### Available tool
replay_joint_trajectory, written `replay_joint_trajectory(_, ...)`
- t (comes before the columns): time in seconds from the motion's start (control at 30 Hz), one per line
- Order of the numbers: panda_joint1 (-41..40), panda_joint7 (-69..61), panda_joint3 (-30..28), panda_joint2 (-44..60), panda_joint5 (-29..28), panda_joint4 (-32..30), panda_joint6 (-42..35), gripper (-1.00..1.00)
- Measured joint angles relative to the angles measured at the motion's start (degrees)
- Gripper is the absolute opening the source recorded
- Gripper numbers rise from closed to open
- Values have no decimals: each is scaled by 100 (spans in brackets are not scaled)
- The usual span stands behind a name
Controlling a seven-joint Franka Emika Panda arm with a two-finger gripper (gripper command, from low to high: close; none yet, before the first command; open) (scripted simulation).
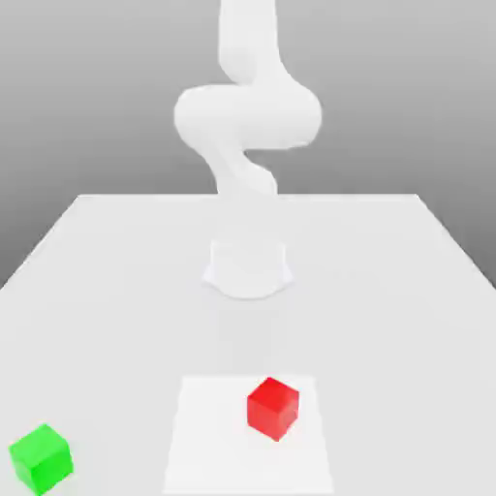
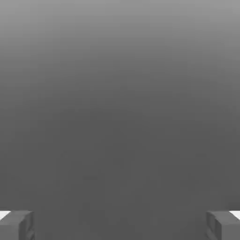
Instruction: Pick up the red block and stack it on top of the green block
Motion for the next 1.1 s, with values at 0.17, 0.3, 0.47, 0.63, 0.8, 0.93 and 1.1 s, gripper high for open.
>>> replay_joint_trajectory(0.17,-515,1184,621,1141,-329,-587,617,0)
replay_joint_trajectory(0.3,-809,2079,950,2029,-563,-1038,1090,0)
replay_joint_trajectory(0.47,-1003,3057,1171,3087,-682,-1599,1682,0)
replay_joint_trajectory(0.63,-935,3630,1271,4028,-237,-2169,2300,0)
replay_joint_trajectory(0.8,-870,3964,1177,4706,-351,-2222,2844,0)
replay_joint_trajectory(0.93,-625,4314,827,5248,-814,-2141,3283,0)
replay_joint_trajectory(1.1,-378,4524,510,5619,-1112,-2098,3582,-100)
